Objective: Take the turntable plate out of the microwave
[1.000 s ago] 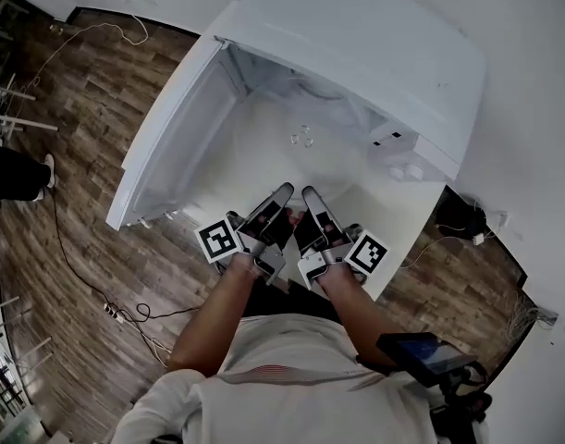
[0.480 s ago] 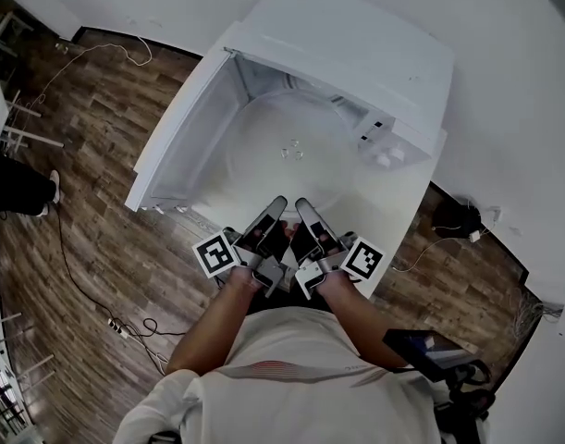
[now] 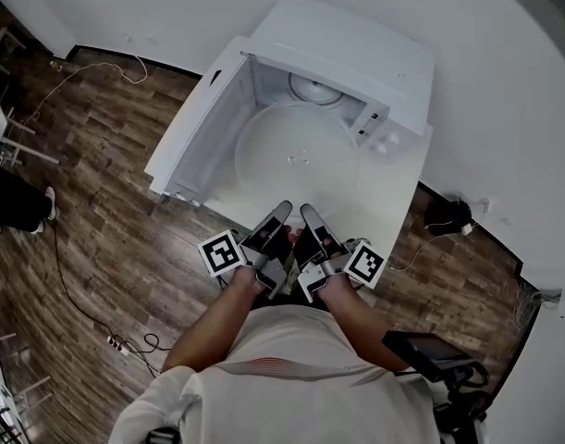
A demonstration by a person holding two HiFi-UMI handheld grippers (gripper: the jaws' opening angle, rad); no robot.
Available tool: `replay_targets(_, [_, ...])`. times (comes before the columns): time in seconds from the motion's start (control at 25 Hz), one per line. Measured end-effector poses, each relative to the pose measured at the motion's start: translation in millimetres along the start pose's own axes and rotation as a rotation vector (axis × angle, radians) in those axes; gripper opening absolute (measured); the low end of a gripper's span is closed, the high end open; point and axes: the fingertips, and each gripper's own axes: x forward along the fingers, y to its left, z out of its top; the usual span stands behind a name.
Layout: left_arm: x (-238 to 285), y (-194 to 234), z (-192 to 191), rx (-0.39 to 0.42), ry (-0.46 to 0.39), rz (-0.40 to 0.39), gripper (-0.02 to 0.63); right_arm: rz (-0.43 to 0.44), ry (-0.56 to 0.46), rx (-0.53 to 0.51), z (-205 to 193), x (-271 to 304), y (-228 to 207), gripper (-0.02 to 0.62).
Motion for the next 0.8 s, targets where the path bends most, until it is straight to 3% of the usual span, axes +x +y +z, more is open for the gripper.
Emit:
replay_targets(0.32, [-76.3, -38.9, -33.8, 0.022, 0.059, -0.056, 0.046, 0.021, -0.047, -0.056, -69.1, -47.8, 41.4, 0.038])
replay_targets(0.8, [-88.9, -62.7, -41.5, 0.026, 0.109, -0.062, 0.046, 0.025, -0.099, -0.021, -82.6, -58.6, 61.9, 0.038])
